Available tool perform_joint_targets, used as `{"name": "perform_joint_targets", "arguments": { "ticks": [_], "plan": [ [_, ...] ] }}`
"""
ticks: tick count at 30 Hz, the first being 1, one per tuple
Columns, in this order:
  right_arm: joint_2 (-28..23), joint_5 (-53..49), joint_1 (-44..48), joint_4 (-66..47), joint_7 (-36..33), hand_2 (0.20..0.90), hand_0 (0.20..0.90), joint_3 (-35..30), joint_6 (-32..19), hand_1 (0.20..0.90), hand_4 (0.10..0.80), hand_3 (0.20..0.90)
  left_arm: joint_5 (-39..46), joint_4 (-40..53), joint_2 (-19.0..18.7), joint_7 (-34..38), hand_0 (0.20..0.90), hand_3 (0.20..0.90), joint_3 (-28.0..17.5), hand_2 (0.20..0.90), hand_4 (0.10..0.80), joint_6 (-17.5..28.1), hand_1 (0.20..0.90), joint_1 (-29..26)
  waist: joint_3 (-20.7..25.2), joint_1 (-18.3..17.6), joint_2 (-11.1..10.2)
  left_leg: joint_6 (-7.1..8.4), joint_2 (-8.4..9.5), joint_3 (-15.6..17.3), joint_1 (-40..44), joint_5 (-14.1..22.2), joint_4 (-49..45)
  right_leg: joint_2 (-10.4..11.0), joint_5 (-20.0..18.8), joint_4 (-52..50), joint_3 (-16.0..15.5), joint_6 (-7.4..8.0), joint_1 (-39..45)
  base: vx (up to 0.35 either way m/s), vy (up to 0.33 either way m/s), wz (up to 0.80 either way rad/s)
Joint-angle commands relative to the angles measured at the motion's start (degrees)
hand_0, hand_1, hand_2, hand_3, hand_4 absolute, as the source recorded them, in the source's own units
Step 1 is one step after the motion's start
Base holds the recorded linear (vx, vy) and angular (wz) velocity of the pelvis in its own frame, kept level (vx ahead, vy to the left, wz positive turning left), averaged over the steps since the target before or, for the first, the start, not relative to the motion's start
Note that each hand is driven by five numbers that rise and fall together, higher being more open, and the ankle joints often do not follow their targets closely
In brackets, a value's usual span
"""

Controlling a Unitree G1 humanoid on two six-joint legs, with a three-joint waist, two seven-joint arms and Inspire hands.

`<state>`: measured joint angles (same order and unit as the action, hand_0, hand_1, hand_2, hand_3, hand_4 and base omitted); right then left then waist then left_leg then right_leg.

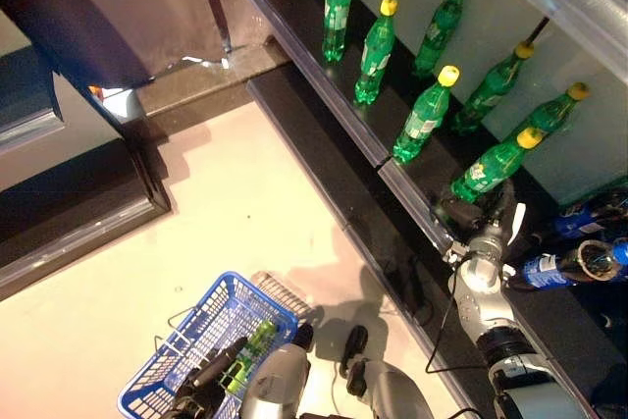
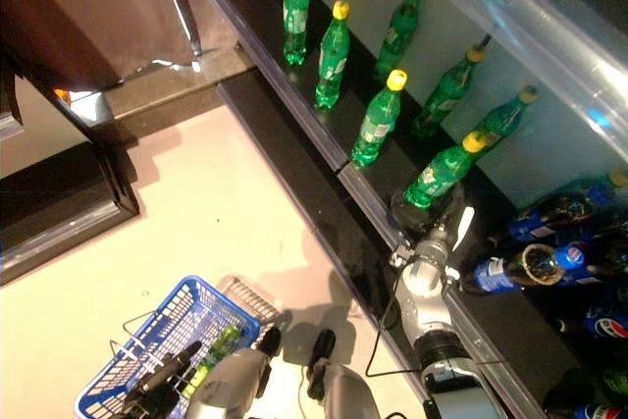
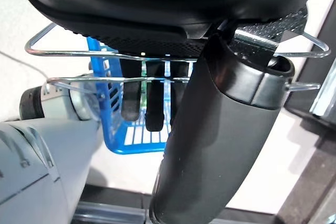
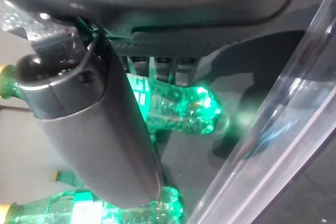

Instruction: Pick up the drink and place into the basket.

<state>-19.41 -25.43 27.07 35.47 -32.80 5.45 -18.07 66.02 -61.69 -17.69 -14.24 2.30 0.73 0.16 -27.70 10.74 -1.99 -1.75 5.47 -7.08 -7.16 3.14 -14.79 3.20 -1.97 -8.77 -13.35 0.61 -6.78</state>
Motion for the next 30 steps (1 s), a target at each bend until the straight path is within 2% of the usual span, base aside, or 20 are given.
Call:
{"name": "perform_joint_targets", "arguments": {
  "ticks": [1, 5, 8, 20, 22, 23, 24, 30],
  "plan": [
    [-7.8, 0.1, 10.3, -3.2, -1.9, 0.900, 0.900, 0.2, -5.6, 0.900, 0.800, 0.900, 4.7, 6.6, -4.4, -4.0, 0.300, 0.200, 1.9, 0.300, 0.100, 2.0, 0.300, 2.5, 1.1, 0.6, 0.6, -1.65, 1.79, 2.7, -5.2, -3.0, 0.2, -2.7, -2.9, -0.6, 2.2, 3.56, -2.6, -0.294, 0.003, -0.09],
    [-10.8, -0.3, 18.4, -0.1, -2.6, 0.900, 0.900, 1.8, -7.1, 0.900, 0.800, 0.900, 9.3, 6.9, -5.1, -3.9, 0.300, 0.200, 3.8, 0.300, 0.100, 2.9, 0.300, -1.6, -1.9, 0.3, 0.6, -1.77, 2.03, 3.0, -9.2, -2.8, -0.5, -2.9, -3.2, -1.0, 2.3, 3.41, -6.3, -0.283, 0.026, -0.08],
    [-13.0, -1.1, 23.0, 1.3, -3.3, 0.900, 0.900, 3.8, -7.8, 0.900, 0.800, 0.900, 11.9, 7.5, -4.8, -3.6, 0.300, 0.200, 5.0, 0.300, 0.100, 4.2, 0.300, -3.5, -2.1, 0.0, 0.4, -1.94, 2.20, 3.3, -12.6, -2.4, -1.1, -2.9, -3.2, -1.2, 2.5, 3.29, -9.7, -0.186, 0.041, -0.07],
    [-18.2, -3.5, 31.1, 4.3, -2.7, 0.900, 0.900, 7.6, -8.6, 0.900, 0.800, 0.900, 16.2, 9.6, -3.0, -3.8, 0.300, 0.200, 7.4, 0.300, 0.100, 6.6, 0.300, -6.8, -2.1, -0.7, 0.8, -2.21, 2.76, 3.7, -18.0, -1.6, -1.6, -2.4, -1.9, -2.7, 3.5, 3.13, -16.5, -0.095, 0.046, -0.04],
    [-18.6, -3.9, 31.6, 4.7, -1.7, 0.712, 0.712, 7.7, -8.8, 0.712, 0.580, 0.680, 16.3, 9.6, -2.6, -4.0, 0.300, 0.200, 7.5, 0.300, 0.100, 6.8, 0.300, -7.0, -2.1, -0.8, 0.9, -2.19, 2.81, 3.7, -18.2, -1.5, -1.6, -2.3, -1.7, -2.9, 3.7, 3.07, -16.9, -0.040, 0.024, -0.01],
    [-18.6, -4.0, 31.6, 4.8, -1.5, 0.451, 0.451, 7.7, -8.8, 0.451, 0.276, 0.376, 16.4, 9.5, -2.5, -4.1, 0.300, 0.200, 7.5, 0.300, 0.100, 6.9, 0.300, -7.0, -2.1, -0.8, 0.9, -2.19, 2.84, 3.7, -18.3, -1.5, -1.6, -2.3, -1.6, -2.9, 3.8, 3.07, -17.0, -0.034, 0.019, 0.02],
    [-18.8, -4.0, 31.8, 4.5, -1.4, 0.300, 0.300, 7.8, -8.9, 0.300, 0.100, 0.200, 16.3, 9.7, -2.3, -4.1, 0.300, 0.200, 7.5, 0.300, 0.100, 6.9, 0.300, -7.1, -2.1, -0.8, 1.0, -2.20, 2.89, 3.8, -18.4, -1.5, -1.6, -2.3, -1.5, -3.1, 3.9, 3.03, -17.3, 0.000, 0.000, 0.00],
    [-19.0, -2.6, 32.4, 3.3, -1.3, 0.300, 0.300, 7.2, -9.9, 0.300, 0.100, 0.200, 16.3, 9.8, -1.1, -4.3, 0.300, 0.200, 7.6, 0.300, 0.100, 7.3, 0.300, -7.1, -2.1, -1.1, 1.4, -2.26, 3.06, 3.8, -18.2, -1.5, -1.0, -2.1, -1.0, -3.4, 4.5, 2.93, -18.0, -0.033, 0.025, 0.00]
  ]
}}
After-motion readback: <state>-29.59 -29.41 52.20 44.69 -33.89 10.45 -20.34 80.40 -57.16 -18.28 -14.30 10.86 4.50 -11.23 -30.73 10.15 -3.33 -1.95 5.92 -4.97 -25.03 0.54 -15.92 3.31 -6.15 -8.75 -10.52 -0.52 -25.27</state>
